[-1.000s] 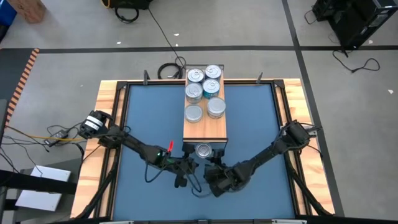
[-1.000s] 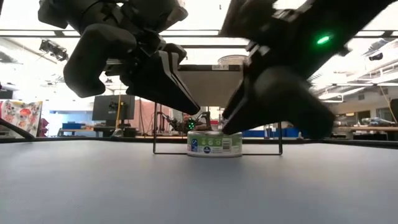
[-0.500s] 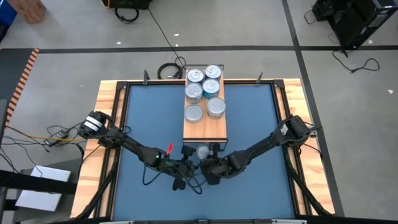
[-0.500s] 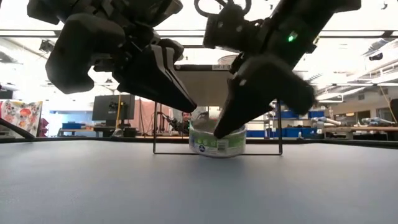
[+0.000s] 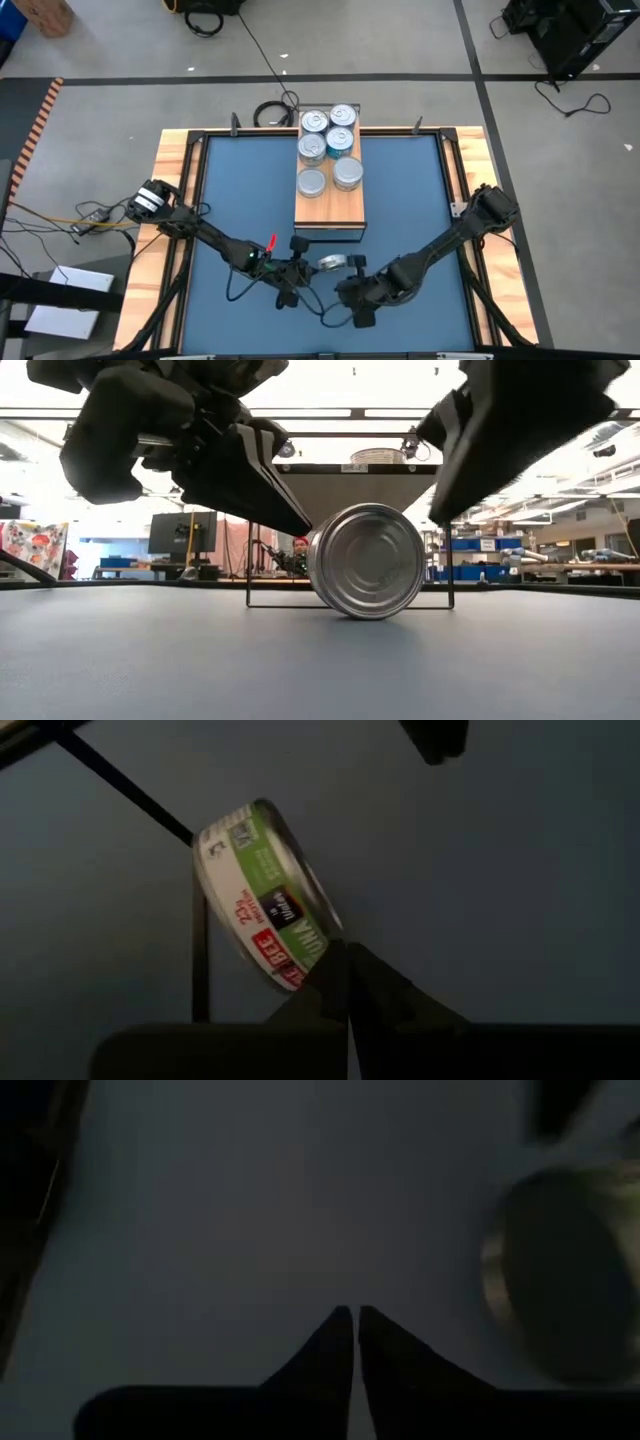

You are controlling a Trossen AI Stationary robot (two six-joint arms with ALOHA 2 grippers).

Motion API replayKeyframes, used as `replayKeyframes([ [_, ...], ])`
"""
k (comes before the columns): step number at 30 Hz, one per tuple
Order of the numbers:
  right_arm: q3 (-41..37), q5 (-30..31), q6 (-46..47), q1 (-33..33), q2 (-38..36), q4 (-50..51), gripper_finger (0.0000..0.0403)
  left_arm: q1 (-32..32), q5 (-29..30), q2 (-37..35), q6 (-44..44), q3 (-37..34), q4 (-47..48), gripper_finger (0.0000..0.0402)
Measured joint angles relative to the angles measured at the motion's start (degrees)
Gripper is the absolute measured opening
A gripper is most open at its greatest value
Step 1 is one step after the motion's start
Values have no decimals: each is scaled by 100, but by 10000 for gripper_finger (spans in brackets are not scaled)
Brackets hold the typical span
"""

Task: Stack canned seafood by type on shelf
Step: Stack the green tuna can on top of the other green tuna can on the shelf

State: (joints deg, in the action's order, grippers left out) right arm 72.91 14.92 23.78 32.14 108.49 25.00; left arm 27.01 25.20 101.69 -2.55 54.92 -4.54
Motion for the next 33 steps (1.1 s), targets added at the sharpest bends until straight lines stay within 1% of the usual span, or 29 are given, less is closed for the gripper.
replayKeyframes([
  [4,-1,860,266,168,-245,148,50,85,87,0,-3,0,-39,3],
  [7,7,1283,234,191,-479,192,81,218,197,-66,-26,0,34,3],
  [12,6,1283,-131,-155,-555,236,162,404,159,-322,170,2,16,3],
  [16,6,956,-348,-522,-504,224,229,436,-293,-363,288,-6,10,2],
  [20,6,739,-699,-756,-496,228,275,440,-636,-363,354,-275,-389,1],
  [22,6,487,-884,-834,-494,253,286,440,-728,-381,400,-496,-730,1],
  [25,6,194,-1121,-940,-457,347,289,449,-875,-429,457,-806,-1331,1],
  [28,6,160,-1335,-1025,-448,449,284,458,-949,-469,581,-1047,-1792,1],
  [30,6,120,-1370,-1060,-448,425,277,495,-947,-527,623,-1192,-1885,1],
  [33,6,-111,-1377,-1119,-452,433,267,517,-948,-563,636,-1251,-2044,1],
])
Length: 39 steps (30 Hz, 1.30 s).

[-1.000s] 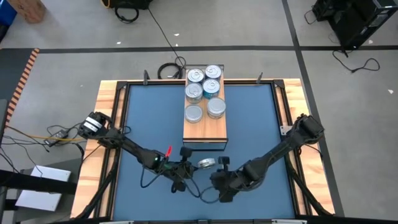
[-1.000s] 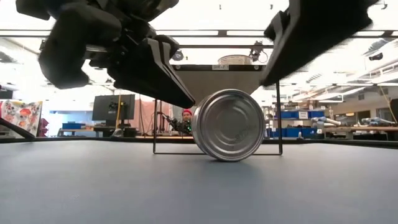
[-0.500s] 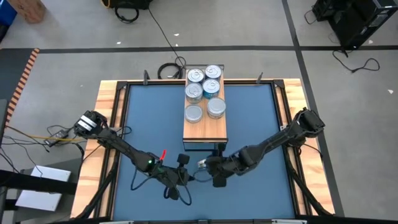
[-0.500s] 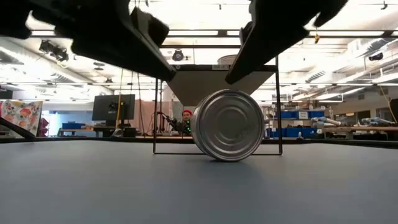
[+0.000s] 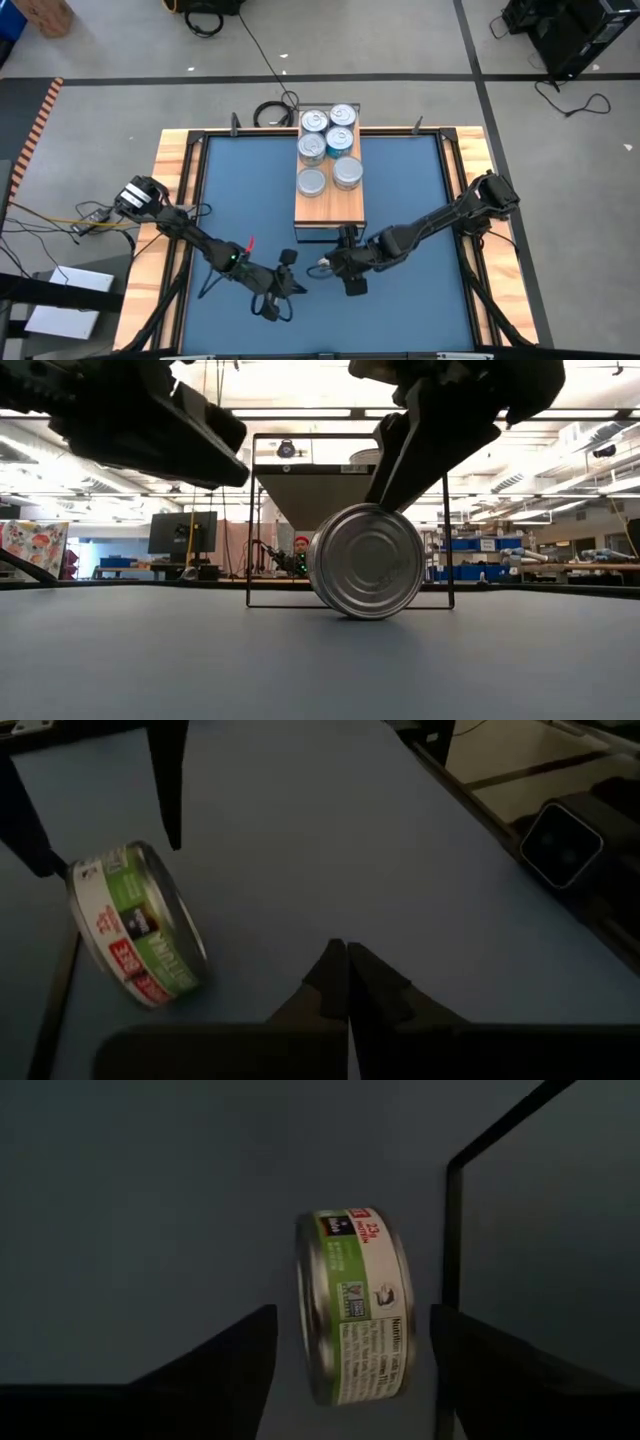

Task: Stack canned seafood by type on shelf
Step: Stack the green tuna can on top of the other green tuna can on the shelf

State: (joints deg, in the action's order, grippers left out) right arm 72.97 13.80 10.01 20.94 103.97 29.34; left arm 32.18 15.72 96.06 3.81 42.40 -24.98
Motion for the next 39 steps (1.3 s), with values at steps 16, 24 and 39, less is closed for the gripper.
replayKeyframes([
  [16,29,69,30,8,-10,89,242,148,-23,-99,103,-36,-233,1],
  [24,1113,559,548,371,35,1253,254,247,36,-476,91,-34,28,1],
  [39,3092,1017,47,665,1601,3010,253,542,287,-549,90,-34,412,1],
])
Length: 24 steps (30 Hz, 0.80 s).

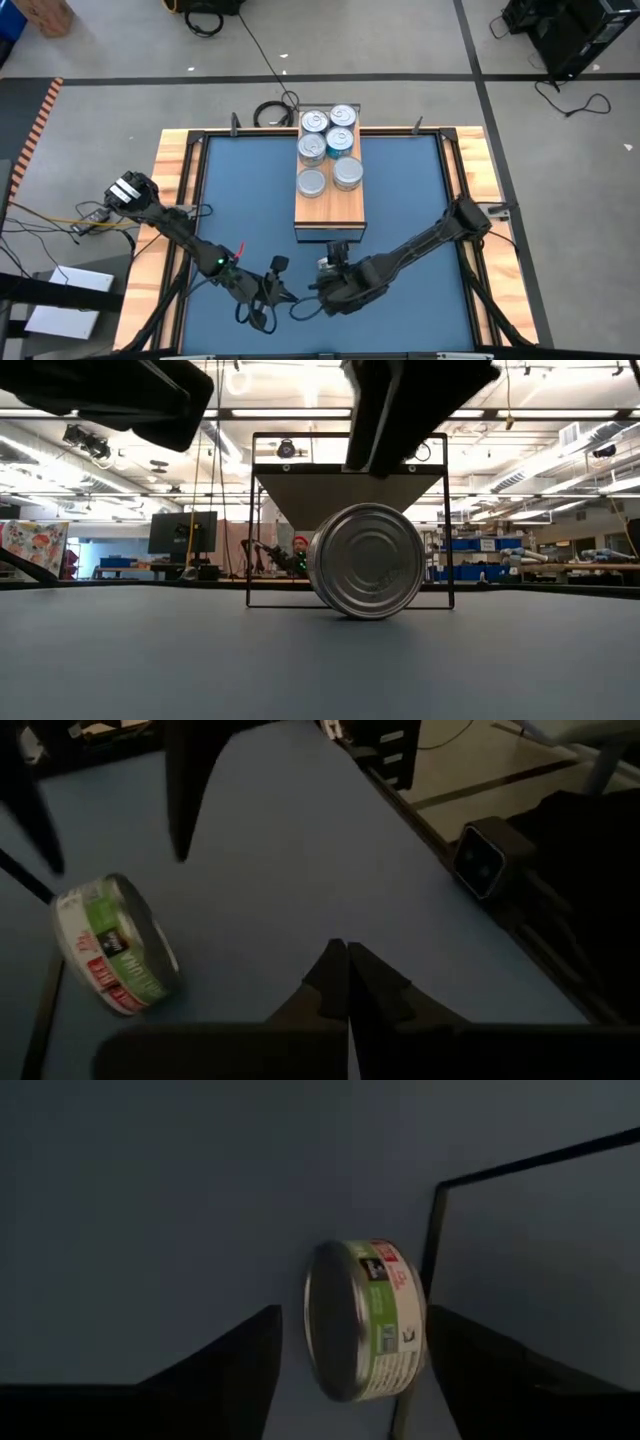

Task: Stack canned seafood by type on shelf
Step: Stack the green tuna can on top of the other green tuna can on the shelf

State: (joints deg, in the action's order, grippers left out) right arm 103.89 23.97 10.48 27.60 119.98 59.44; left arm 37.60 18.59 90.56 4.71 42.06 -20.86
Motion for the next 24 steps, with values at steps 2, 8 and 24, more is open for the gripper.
replayKeyframes([
  [2,310,-2,-15,-50,236,279,256,46,0,1,4,0,13,1],
  [8,1001,7,-177,-255,791,1077,273,119,119,2,26,0,155,1],
  [24,1051,-844,-317,-600,935,1251,227,182,122,2,140,0,262,1],
])
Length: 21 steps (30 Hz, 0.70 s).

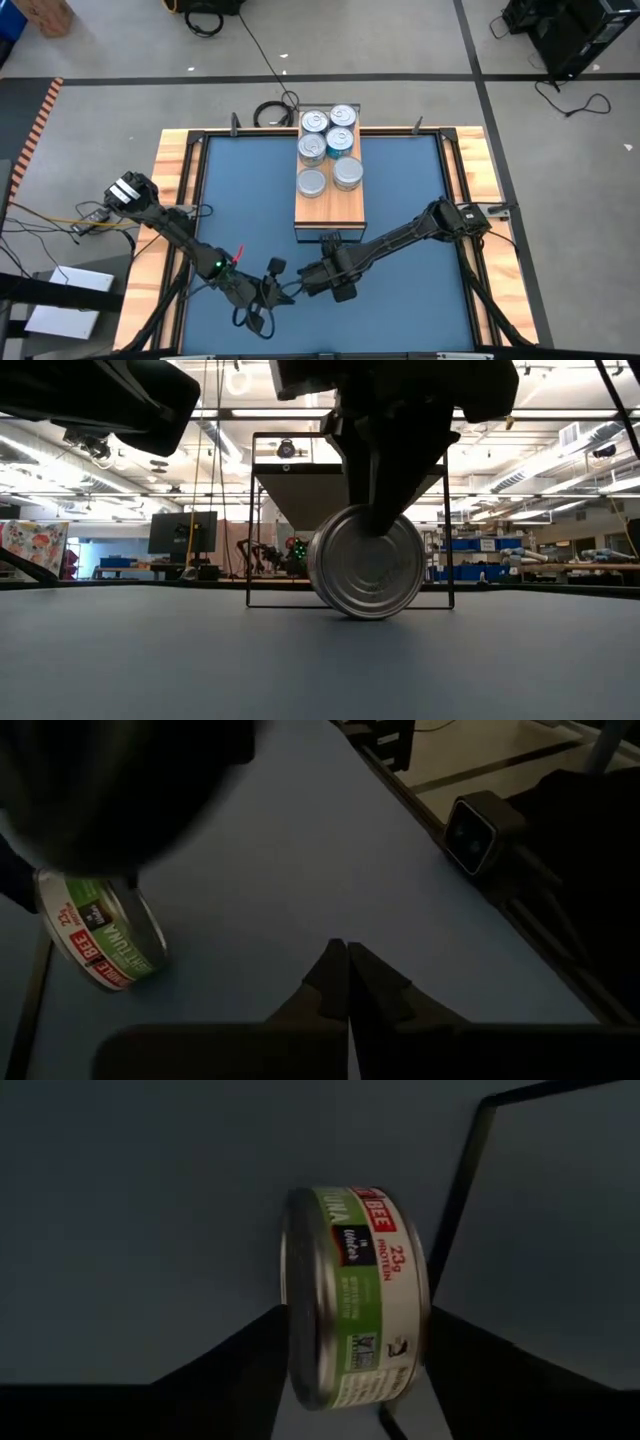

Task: Stack canned seafood by type on shelf
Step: Stack the green tuna can on top of the other green tuna can on the shelf

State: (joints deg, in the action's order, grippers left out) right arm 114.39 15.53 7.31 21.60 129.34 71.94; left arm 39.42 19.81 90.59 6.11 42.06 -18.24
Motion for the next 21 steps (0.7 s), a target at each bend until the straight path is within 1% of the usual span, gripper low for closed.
replayKeyframes([
  [9,-3,-22,-42,21,-5,-7,140,15,-4,0,15,0,18,1],
  [13,91,-21,-129,198,-7,103,140,31,-4,0,15,0,18,1],
  [17,518,-1,-92,490,-7,215,140,52,-1,0,36,0,12,1],
  [19,849,191,-125,658,-7,219,140,52,-4,0,52,0,-2,1],
  [21,1235,528,-191,827,-11,253,140,51,-71,1,61,0,-23,1],
])
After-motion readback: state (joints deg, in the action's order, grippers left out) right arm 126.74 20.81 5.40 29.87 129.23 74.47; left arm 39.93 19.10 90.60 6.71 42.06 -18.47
